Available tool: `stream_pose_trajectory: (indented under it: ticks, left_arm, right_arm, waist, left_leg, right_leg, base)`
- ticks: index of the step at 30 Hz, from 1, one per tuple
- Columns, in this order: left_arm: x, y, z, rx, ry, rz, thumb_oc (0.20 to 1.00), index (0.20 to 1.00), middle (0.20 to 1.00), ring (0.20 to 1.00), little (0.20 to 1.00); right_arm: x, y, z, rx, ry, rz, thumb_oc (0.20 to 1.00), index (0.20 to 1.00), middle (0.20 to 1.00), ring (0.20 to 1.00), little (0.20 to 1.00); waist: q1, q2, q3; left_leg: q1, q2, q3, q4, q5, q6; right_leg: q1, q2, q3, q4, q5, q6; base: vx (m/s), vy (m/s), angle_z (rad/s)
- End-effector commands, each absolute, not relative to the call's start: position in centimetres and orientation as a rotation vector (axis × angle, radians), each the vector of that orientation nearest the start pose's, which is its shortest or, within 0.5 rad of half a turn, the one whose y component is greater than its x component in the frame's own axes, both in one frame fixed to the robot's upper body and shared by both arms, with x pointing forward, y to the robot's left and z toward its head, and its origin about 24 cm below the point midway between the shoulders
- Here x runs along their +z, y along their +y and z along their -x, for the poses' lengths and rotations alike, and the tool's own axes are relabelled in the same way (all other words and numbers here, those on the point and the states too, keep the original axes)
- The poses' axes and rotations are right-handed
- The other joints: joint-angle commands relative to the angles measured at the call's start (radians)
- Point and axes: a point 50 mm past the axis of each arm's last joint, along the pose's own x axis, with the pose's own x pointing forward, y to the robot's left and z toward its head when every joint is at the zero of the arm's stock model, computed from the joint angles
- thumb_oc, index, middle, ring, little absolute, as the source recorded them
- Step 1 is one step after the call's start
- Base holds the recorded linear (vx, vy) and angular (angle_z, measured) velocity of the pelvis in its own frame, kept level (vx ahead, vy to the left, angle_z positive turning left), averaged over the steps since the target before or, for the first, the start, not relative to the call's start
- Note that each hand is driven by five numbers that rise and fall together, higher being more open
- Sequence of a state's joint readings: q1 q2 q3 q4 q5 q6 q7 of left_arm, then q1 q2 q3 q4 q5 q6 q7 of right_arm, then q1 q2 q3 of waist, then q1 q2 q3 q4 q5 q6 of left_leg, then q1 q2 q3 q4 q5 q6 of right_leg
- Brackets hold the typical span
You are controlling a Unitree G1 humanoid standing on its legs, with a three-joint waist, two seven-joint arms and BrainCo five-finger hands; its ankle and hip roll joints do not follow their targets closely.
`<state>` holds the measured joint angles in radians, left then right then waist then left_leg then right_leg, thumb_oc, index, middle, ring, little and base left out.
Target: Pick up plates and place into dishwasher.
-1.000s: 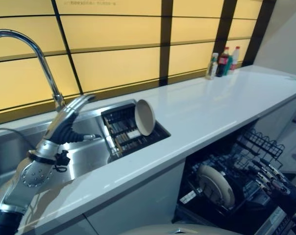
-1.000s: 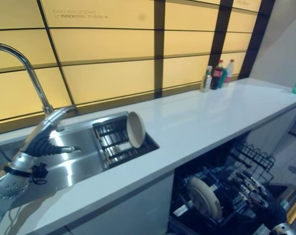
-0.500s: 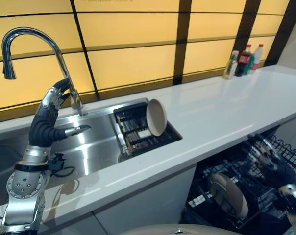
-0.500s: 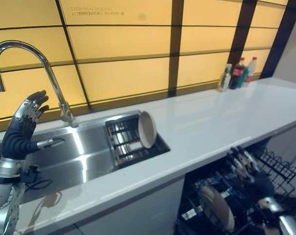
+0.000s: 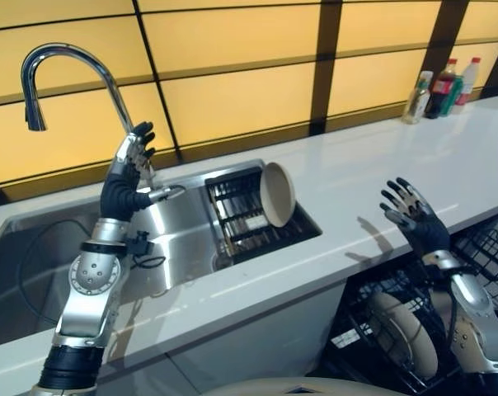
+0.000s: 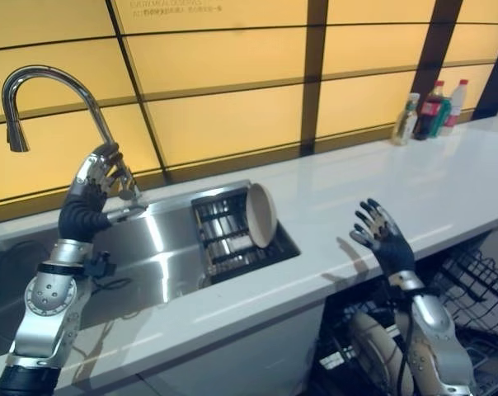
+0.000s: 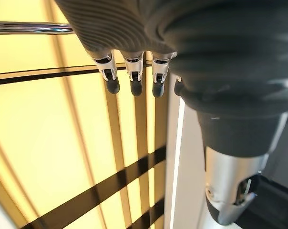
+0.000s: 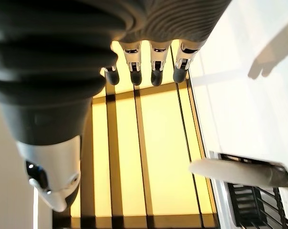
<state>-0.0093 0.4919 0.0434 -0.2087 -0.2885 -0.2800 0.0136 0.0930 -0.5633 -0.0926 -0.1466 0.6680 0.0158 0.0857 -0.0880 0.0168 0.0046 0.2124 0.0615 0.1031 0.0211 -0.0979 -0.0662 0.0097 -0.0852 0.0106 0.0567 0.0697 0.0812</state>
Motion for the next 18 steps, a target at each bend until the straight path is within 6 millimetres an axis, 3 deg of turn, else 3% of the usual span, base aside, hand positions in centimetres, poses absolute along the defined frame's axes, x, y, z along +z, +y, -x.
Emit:
stream_pose_trajectory:
  ticks: [1, 9, 18]
  left_arm:
    - [16.3, 21.5, -24.4, -0.114, -0.596, -0.258, 1.000, 1.000, 1.000, 1.000, 1.000]
    - [16.4, 20.9, -24.4, -0.164, -0.582, -0.238, 1.000, 1.000, 1.000, 1.000, 1.000]
    - [15.9, 21.0, -24.6, -0.156, -0.545, -0.243, 1.000, 1.000, 1.000, 1.000, 1.000]
  right_arm:
    - [13.1, -25.5, -26.3, 0.043, -0.228, -0.070, 1.000, 1.000, 1.000, 1.000, 1.000]
    - [11.7, -24.7, -25.9, 0.035, -0.185, -0.094, 1.000, 1.000, 1.000, 1.000, 1.000]
    - [12.2, -26.4, -23.7, 0.044, -0.244, -0.033, 1.000, 1.000, 1.000, 1.000, 1.000]
  waist:
    - [0.018, -0.034, 0.035]
    - [0.022, -0.032, 0.038]
    - [-0.019, -0.033, 0.066]
  left_leg:
    - [-0.100, -0.012, -0.057, 0.004, 0.058, 0.029]
    - [-0.104, -0.009, -0.067, 0.002, 0.057, 0.031]
    - [-0.105, 0.003, -0.067, -0.005, 0.066, 0.032]
  right_leg:
    - [0.061, 0.018, 0.007, 0.007, -0.098, 0.038]
    - [0.057, 0.021, 0.001, 0.012, -0.100, 0.036]
    - [0.032, 0.038, 0.037, 0.035, -0.104, 0.037]
  base:
    - [0.00, -0.015, 0.15]
    - [0.03, -0.018, 0.11]
    - [0.06, -0.048, -0.01]
